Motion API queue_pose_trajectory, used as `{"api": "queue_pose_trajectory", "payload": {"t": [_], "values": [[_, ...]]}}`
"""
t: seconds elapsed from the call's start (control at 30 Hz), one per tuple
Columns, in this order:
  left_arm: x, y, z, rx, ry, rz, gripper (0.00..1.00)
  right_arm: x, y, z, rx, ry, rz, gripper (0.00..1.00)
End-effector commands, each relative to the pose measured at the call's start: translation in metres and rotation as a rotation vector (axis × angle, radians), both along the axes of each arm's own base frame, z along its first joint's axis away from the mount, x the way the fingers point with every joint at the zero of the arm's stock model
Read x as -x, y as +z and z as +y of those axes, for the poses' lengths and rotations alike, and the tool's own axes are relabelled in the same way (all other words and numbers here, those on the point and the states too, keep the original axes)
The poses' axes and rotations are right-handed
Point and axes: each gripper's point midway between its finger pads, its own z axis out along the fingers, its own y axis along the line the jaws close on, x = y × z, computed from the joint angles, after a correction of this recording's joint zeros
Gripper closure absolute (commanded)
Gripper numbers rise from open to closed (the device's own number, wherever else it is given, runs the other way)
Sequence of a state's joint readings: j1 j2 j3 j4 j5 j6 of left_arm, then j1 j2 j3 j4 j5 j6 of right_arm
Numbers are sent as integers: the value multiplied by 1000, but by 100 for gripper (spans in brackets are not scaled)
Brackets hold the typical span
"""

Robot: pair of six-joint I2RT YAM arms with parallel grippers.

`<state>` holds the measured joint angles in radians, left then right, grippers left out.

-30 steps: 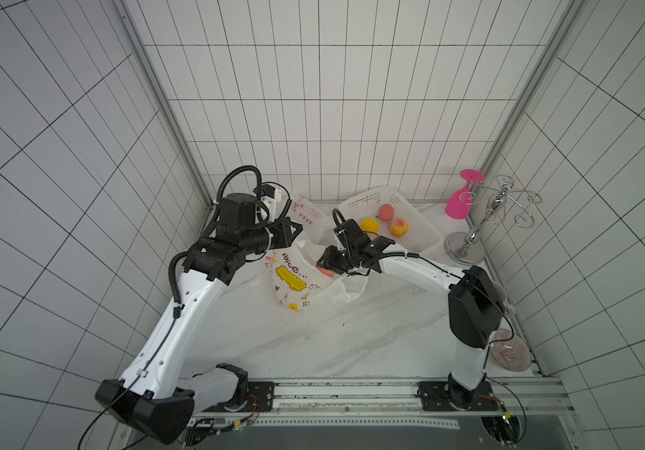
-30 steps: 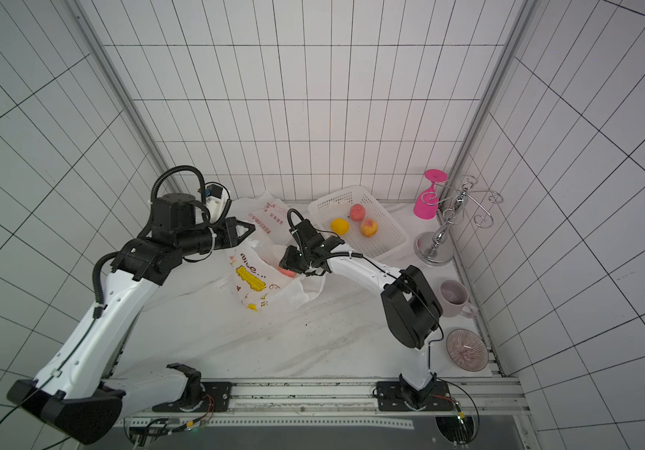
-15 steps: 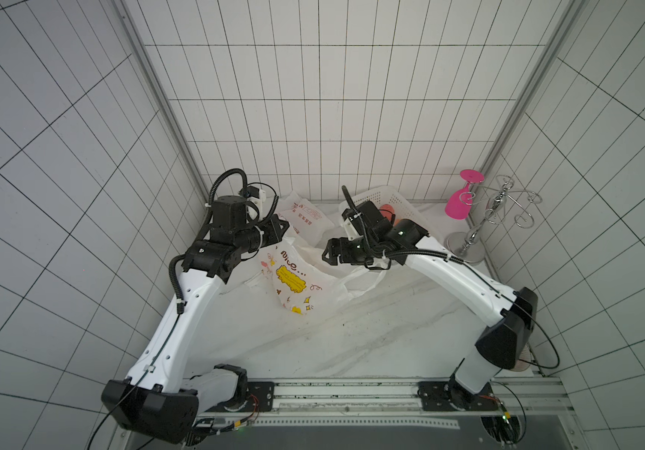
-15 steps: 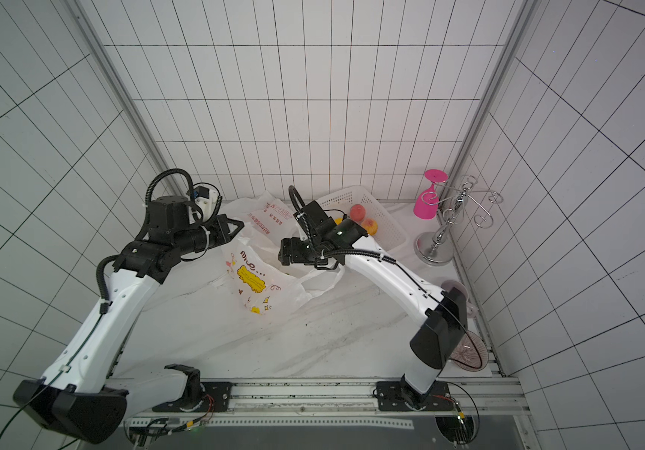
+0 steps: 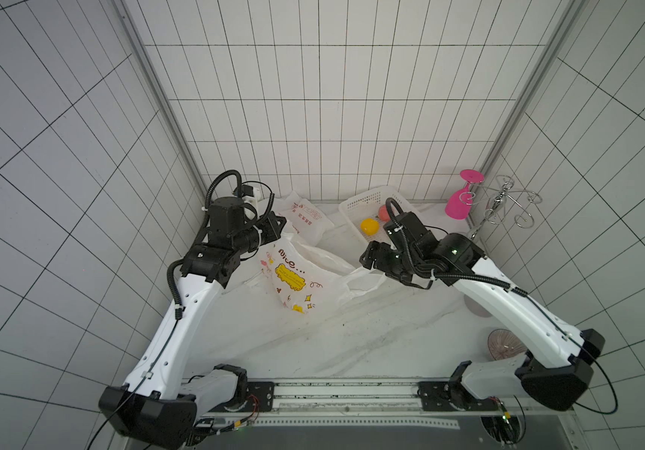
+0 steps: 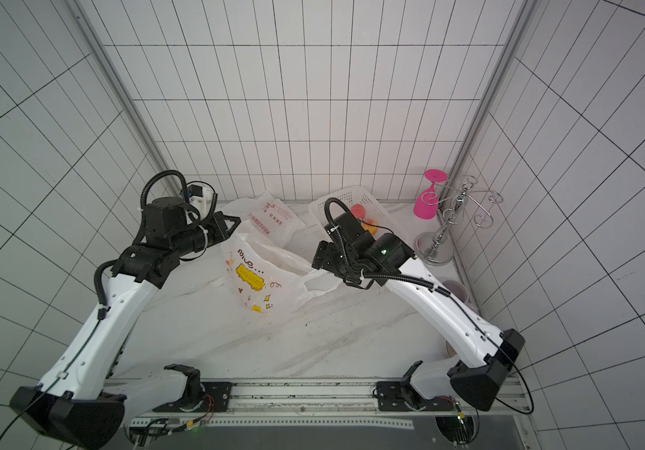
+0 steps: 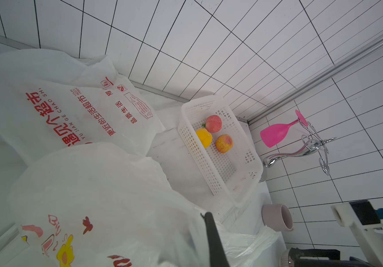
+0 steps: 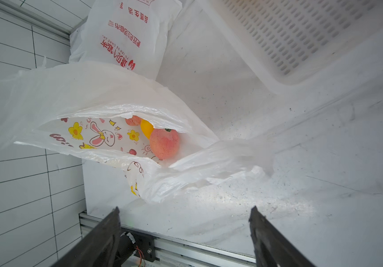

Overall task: Place the peach into a plastic bag & tie a knot
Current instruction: Adjust the plastic bag at the center of the board.

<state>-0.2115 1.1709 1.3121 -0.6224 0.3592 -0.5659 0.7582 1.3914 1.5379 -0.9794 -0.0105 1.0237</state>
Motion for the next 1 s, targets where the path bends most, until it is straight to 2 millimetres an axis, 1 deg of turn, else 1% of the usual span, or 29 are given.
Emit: {"api": "queue_pose_trajectory", "payload": {"t": [0.0, 0.13, 0.23, 0.33, 0.43, 0.47, 0.53, 0.57, 0.6, 0.63, 0.7, 0.77, 0.83, 0.9, 0.93, 0.97], "values": [[2, 6, -2, 15, 2, -25, 100, -15, -22, 17, -168, -144, 114, 16], [5, 5, -2, 17, 4, -26, 100, -35, -43, 25, -248, -238, 166, 21], [7, 5, -2, 17, 0, -28, 100, -45, -61, 20, -225, -311, 170, 26], [7, 6, -1, 14, 4, -32, 100, -54, -73, 14, -197, -352, 154, 37], [8, 7, -1, 14, 6, -33, 100, -57, -78, 7, -175, -376, 132, 54], [8, 7, 0, 12, 7, -33, 100, -59, -76, 5, -165, -368, 106, 62], [7, 11, 4, 7, 23, -44, 100, -63, -64, -4, -128, -349, 42, 73], [7, 14, 7, 2, 32, -52, 100, -66, -53, -6, -122, -316, -4, 81], [8, 17, 9, -1, 38, -58, 100, -70, -37, -6, -102, -258, -66, 86], [8, 21, 10, -5, 43, -62, 100, -71, -21, -11, -54, -221, -113, 91], [10, 28, 11, -1, 42, -68, 100, -74, 12, -14, 3, -119, -209, 95], [14, 40, 10, 13, 35, -79, 100, -68, 40, -23, 64, -52, -274, 97], [21, 54, 9, 32, 28, -92, 100, -61, 70, -28, 61, 13, -350, 100], [29, 67, 7, 55, 14, -101, 100, -53, 98, -32, 46, 75, -405, 100], [33, 72, 6, 73, 7, -103, 100, -48, 112, -35, 39, 101, -421, 100], [37, 75, 5, 90, 4, -102, 100, -45, 121, -39, 37, 116, -431, 100]]}}
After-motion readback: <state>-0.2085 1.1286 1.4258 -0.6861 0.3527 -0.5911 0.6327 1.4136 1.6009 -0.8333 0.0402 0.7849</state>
